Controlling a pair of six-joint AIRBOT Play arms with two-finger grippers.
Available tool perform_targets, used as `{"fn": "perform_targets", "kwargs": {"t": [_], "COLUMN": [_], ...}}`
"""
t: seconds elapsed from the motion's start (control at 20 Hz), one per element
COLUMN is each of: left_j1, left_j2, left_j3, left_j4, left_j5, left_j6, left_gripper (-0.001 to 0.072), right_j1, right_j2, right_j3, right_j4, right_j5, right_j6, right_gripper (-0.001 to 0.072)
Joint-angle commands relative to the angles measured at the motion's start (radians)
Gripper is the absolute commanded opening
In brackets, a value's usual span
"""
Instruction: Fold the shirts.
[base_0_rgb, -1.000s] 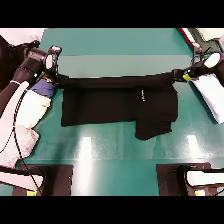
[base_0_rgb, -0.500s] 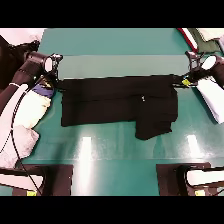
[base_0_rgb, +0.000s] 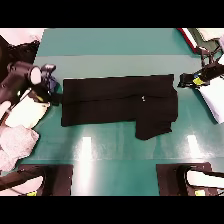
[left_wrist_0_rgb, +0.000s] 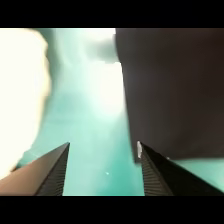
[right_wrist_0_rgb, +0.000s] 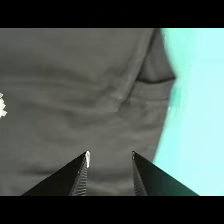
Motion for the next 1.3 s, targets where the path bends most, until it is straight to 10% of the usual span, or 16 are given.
{"fn": "perform_targets", "kwargs": {"t": [0.0, 0.55, 0.8, 0.9, 1.25], "left_j1": [0.0, 0.0, 0.0, 0.0, 0.0], "left_j2": [0.102, 0.103, 0.104, 0.104, 0.145], "left_j3": [-0.212, -0.37, -0.37, -0.37, -0.348], "left_j4": [-0.113, -0.206, -0.237, -0.235, -0.221], "left_j5": [0.065, 0.294, 0.288, 0.275, 0.254], "left_j6": [-0.048, -0.082, -0.078, -0.071, -0.069], "left_gripper": [0.0521, 0.0519, 0.036, 0.0049, 0.0031], "right_j1": [0.035, 0.082, 0.081, 0.08, 0.041], "right_j2": [0.031, 0.037, 0.038, 0.038, 0.149], "right_j3": [0.0, 0.001, 0.001, 0.0, -0.216], "right_j4": [0.0, 0.0, 0.0, -0.001, -0.003], "right_j5": [0.028, 0.08, 0.109, 0.145, 0.202], "right_j6": [-0.002, -0.002, -0.002, -0.003, -0.01], "right_gripper": [0.0335, 0.0336, 0.0335, 0.0335, 0.0335]}}
